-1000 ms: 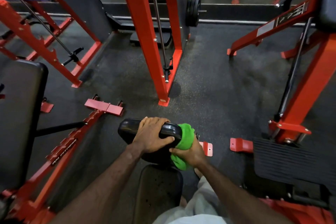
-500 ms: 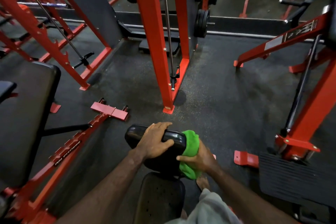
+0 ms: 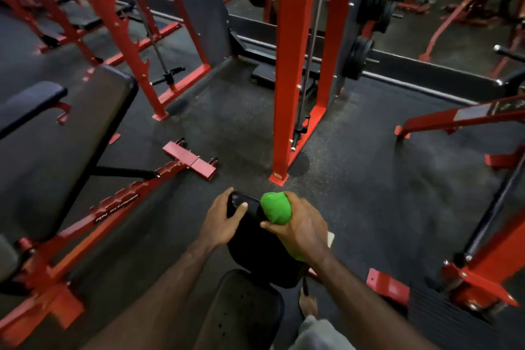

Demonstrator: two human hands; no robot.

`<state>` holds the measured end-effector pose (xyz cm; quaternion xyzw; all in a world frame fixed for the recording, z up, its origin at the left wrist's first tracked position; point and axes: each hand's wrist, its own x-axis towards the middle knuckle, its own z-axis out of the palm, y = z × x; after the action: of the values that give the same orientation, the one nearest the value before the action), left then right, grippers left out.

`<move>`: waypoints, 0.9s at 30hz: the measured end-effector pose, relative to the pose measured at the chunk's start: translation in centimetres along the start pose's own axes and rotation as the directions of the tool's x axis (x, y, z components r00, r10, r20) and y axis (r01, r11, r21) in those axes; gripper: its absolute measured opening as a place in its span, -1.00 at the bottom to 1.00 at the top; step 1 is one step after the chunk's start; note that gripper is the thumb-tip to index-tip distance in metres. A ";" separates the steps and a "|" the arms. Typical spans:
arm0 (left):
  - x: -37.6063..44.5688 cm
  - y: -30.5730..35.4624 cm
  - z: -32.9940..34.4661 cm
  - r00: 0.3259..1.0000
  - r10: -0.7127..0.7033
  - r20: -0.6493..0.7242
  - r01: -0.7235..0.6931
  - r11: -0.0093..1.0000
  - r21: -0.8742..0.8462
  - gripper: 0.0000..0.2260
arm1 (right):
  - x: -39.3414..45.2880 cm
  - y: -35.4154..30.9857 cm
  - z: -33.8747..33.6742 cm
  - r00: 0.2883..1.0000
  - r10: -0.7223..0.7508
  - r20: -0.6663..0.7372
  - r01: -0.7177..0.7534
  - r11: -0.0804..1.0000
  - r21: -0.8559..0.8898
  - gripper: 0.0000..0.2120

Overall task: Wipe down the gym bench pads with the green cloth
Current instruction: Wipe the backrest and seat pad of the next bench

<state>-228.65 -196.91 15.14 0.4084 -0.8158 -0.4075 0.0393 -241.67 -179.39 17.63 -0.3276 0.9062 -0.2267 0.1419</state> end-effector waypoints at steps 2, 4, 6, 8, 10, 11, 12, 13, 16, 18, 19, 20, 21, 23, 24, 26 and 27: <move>-0.2 -0.7 -0.2 0.998 -0.021 0.053 0.024 0.999 -0.044 -0.38 | -0.8 0.1 0.4 1.000 -0.009 -0.019 0.007 0.995 -0.098 -0.05; -0.1 -1.1 -0.5 0.996 -0.027 0.085 0.034 0.996 -0.079 -0.36 | -0.7 -0.7 0.9 0.997 -0.078 0.009 0.078 0.964 -0.254 0.02; 0.2 -1.1 -0.2 0.996 -0.045 0.077 0.054 0.991 -0.122 -0.39 | 0.5 -2.1 1.1 0.990 -0.122 0.068 0.137 0.942 -0.305 0.00; 0.3 -1.5 0.0 0.996 -0.080 0.046 0.088 0.975 -0.205 -0.46 | 2.1 -3.9 1.3 0.975 -0.169 0.145 0.205 0.933 -0.294 -0.04; 0.4 -1.6 0.1 0.991 -0.128 0.026 0.130 0.946 -0.297 -0.52 | 3.3 -5.2 1.4 0.963 -0.190 0.192 0.237 0.935 -0.265 -0.06; 0.6 -1.7 0.3 0.988 -0.153 0.022 0.151 0.926 -0.346 -0.55 | 3.3 -5.3 1.5 0.961 -0.200 0.194 0.247 0.933 -0.262 -0.05; 0.7 -1.9 0.5 0.983 -0.183 0.012 0.172 0.897 -0.408 -0.57 | 3.0 -5.3 1.4 0.955 -0.222 0.198 0.271 0.923 -0.274 -0.04; 0.9 -2.2 0.7 0.977 -0.214 -0.003 0.187 0.864 -0.468 -0.60 | 2.4 -5.1 1.3 0.947 -0.243 0.210 0.298 0.908 -0.294 -0.02; 1.2 -2.9 1.7 0.947 -0.317 -0.058 0.218 0.761 -0.611 -0.72 | 1.0 -4.0 1.2 0.929 -0.274 0.249 0.356 0.846 -0.397 0.03; 1.1 -3.7 3.3 0.930 -0.354 -0.102 0.209 0.734 -0.646 -0.78 | 1.7 -4.4 1.3 0.929 -0.291 0.229 0.362 0.843 -0.398 -0.04; 0.9 -4.0 4.1 0.919 -0.373 -0.126 0.193 0.705 -0.682 -0.79 | 2.5 -5.0 1.6 0.925 -0.302 0.230 0.370 0.852 -0.370 -0.09; 0.7 -4.0 4.8 0.907 -0.391 -0.156 0.167 0.675 -0.719 -0.80 | 3.4 -5.8 1.9 0.921 -0.309 0.237 0.376 0.862 -0.339 -0.13; 0.5 -3.7 5.1 0.892 -0.415 -0.181 0.148 0.646 -0.749 -0.79 | 4.3 -6.5 2.2 0.914 -0.316 0.254 0.387 0.868 -0.312 -0.17; 0.1 -3.2 5.6 0.868 -0.452 -0.206 0.122 0.595 -0.794 -0.77 | 5.6 -7.9 2.7 0.896 -0.332 0.294 0.418 0.854 -0.309 -0.22; -0.2 -2.9 5.8 0.868 -0.457 -0.194 0.124 0.578 -0.807 -0.77 | 5.8 -8.1 2.9 0.888 -0.341 0.308 0.435 0.839 -0.327 -0.22; -0.5 -2.8 5.9 0.867 -0.468 -0.171 0.120 0.528 -0.841 -0.76 | 5.1 -7.9 2.7 0.850 -0.407 0.336 0.515 0.779 -0.359 -0.20; -0.5 -3.2 6.4 0.859 -0.484 -0.168 0.117 0.505 -0.855 -0.75 | 4.7 -7.6 2.6 0.809 -0.462 0.363 0.581 0.725 -0.370 -0.18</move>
<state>-228.79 -193.59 8.81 0.5521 -0.4193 -0.6499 0.3114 -240.08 -188.51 18.73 -0.6201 0.7780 0.0082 0.1003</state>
